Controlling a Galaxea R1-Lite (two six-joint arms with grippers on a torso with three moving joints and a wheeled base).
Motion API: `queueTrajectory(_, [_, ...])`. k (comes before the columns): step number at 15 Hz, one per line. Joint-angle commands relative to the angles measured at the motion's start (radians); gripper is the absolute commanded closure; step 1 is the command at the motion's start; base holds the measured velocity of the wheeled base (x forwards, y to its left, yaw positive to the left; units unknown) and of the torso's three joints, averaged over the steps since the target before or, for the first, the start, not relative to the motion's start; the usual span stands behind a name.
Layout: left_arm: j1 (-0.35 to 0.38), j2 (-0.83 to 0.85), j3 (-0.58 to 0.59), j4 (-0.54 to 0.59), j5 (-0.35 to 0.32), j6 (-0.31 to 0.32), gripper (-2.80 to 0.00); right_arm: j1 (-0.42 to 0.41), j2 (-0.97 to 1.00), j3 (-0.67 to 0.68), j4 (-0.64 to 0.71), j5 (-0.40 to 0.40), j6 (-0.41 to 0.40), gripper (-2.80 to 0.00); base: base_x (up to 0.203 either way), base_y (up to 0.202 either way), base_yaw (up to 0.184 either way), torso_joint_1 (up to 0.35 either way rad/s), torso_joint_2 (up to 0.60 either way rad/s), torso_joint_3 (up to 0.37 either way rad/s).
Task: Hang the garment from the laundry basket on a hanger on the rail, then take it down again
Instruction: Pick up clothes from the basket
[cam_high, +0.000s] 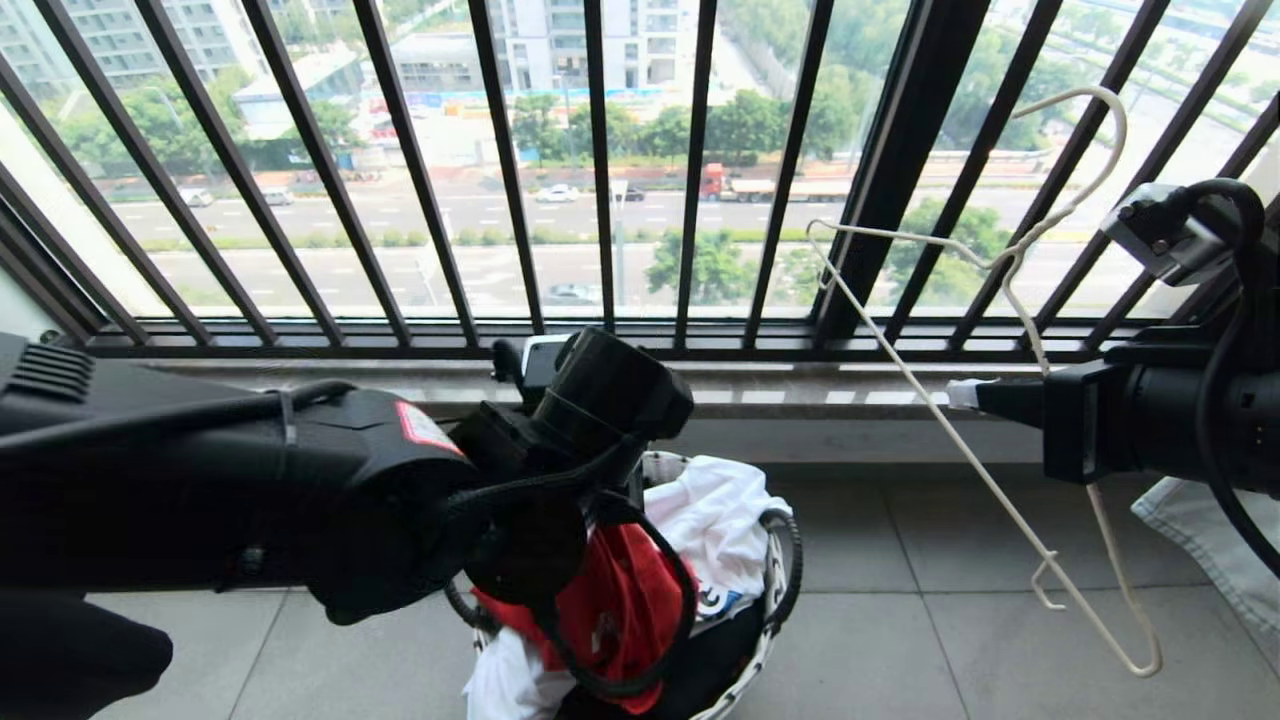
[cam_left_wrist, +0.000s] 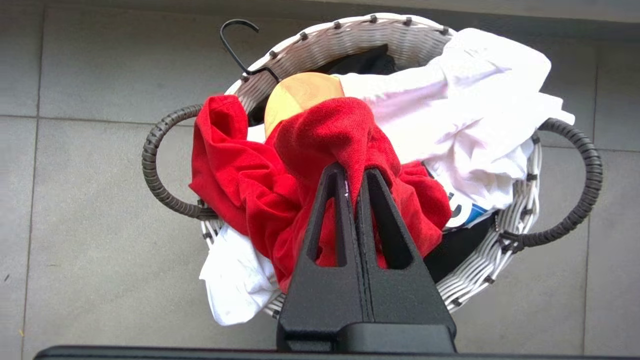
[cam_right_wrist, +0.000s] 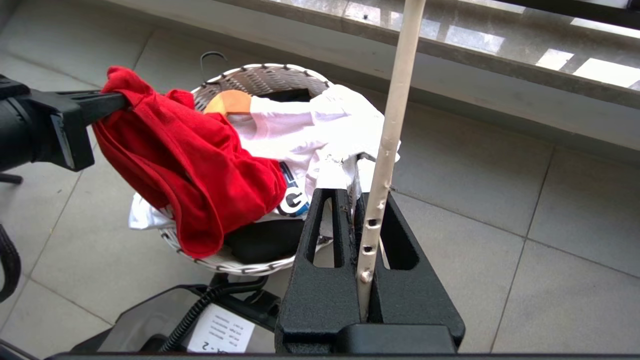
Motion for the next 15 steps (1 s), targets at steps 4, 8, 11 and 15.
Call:
queueTrajectory(4, [0.036,0.254,0.048,-0.035,-0.002,0.029,0.00,0.000,0.017,0.000,0.001,-0.001,0.001,0.00,0.000,0.000,0.000,0.000,0.00,0.000])
queueTrajectory(8, [0.051,0.312,-0.022,-0.029,-0.133,0.132,0.00,-0.002,0.018,0.000,0.001,-0.001,0.001,0.00,0.000,0.000,0.000,0.000,0.00,0.000])
queueTrajectory(11, [0.060,0.306,-0.018,-0.025,-0.132,0.178,0.00,-0.004,0.025,0.000,0.001,-0.001,0.001,0.00,0.000,0.000,0.000,0.000,0.00,0.000])
queueTrajectory(15, [0.098,0.281,-0.004,-0.013,-0.125,0.196,-2.80,-0.005,0.027,0.002,0.001,-0.001,0.001,0.00,0.000,0.000,0.000,0.000,0.00,0.000])
